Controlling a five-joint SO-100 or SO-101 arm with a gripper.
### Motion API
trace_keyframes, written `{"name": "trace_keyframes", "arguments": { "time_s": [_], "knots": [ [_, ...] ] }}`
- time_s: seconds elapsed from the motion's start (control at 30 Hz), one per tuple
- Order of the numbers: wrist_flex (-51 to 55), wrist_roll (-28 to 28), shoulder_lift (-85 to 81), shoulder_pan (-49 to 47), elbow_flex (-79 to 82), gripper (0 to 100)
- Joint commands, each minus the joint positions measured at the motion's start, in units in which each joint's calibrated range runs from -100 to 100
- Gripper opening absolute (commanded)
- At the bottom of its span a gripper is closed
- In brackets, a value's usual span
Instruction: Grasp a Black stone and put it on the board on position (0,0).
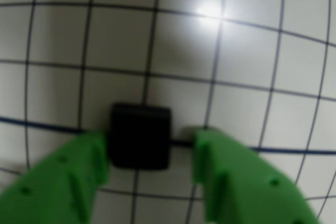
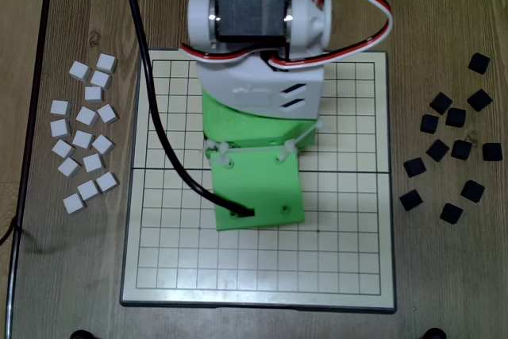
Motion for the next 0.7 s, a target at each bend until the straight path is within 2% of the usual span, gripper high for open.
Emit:
{"name": "trace_keyframes", "arguments": {
  "time_s": [0.0, 0.13, 0.4, 0.67],
  "knots": [
    [2.6, 0.1, -4.9, -0.3, -2.4, 13],
    [8.6, 0.5, -5.8, -0.7, -7.6, 12],
    [12.5, 2.7, -6.1, 0.1, -14.3, 9],
    [15.1, 2.5, -7.2, -0.4, -17.2, 7]
  ]
}}
